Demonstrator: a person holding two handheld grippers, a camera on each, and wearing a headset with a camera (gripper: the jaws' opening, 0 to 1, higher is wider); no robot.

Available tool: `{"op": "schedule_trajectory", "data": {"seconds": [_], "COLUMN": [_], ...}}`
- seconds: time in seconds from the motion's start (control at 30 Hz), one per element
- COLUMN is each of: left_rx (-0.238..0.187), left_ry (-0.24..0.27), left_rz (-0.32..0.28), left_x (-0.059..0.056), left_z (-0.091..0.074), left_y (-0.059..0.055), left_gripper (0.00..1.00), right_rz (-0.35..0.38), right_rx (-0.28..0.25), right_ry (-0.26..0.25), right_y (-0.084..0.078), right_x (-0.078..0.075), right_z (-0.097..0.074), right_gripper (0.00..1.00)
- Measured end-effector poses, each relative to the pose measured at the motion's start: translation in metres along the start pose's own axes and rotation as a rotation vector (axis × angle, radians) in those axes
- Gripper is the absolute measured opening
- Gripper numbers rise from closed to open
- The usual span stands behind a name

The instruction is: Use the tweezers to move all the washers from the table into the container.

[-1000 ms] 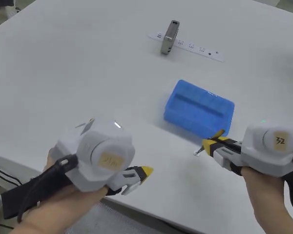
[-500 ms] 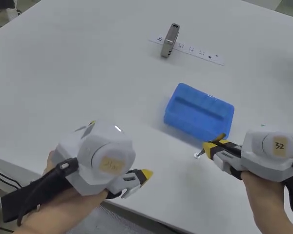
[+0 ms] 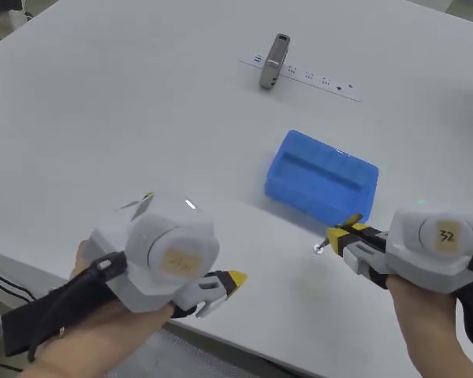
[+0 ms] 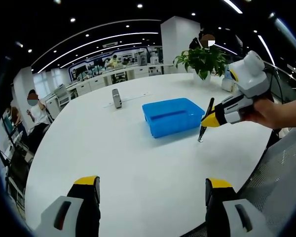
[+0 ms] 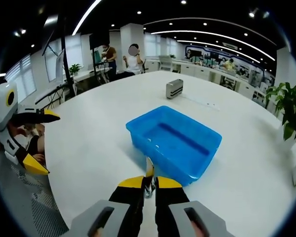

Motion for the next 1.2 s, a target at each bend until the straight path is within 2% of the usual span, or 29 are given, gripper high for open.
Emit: {"op": "schedule_trajectory", "data": {"seconds": [0.07,0.37,0.7,1.0,1.1,1.2], "left_rx": [-0.002,-0.006,-0.009,-0.008,-0.008,-0.010], "left_ry": [0.000,0.002,-0.001,-0.004,-0.002,-0.002], "left_rz": [-0.003,-0.006,-0.003,0.010,0.005,0.001], "left_x": [0.000,0.001,0.000,-0.001,-0.001,0.000], "left_z": [0.000,0.000,-0.001,-0.001,-0.001,-0.001], "left_y": [0.000,0.001,0.001,0.001,0.001,0.001], "left_gripper": [0.90,0.90,0.90,0.90,0.90,0.90], "right_rz": [-0.018,-0.033,-0.019,-0.048,-0.065,-0.074], "right_rx": [0.013,0.033,-0.013,-0.047,-0.077,-0.082], "right_ry": [-0.017,-0.009,0.004,0.021,0.005,0.003], "right_y": [0.000,0.004,0.027,0.047,0.056,0.063], "right_x": [-0.002,0.000,-0.001,0.003,0.000,-0.003], "right_z": [0.000,0.002,-0.015,-0.025,-0.027,-0.028], "right_gripper": [0.03,0.03,0.03,0.03,0.03,0.03]}}
Point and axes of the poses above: the centre of the closed fingertips' face, and the gripper's own axes: z roughly forward along the fingers, x roughly to its left, y roughly out of its top, the point moved 2 cm from there along -z, roughly backward along the fingers, and after that the axes turned 5 degrees about y, right-handed, at the moved point
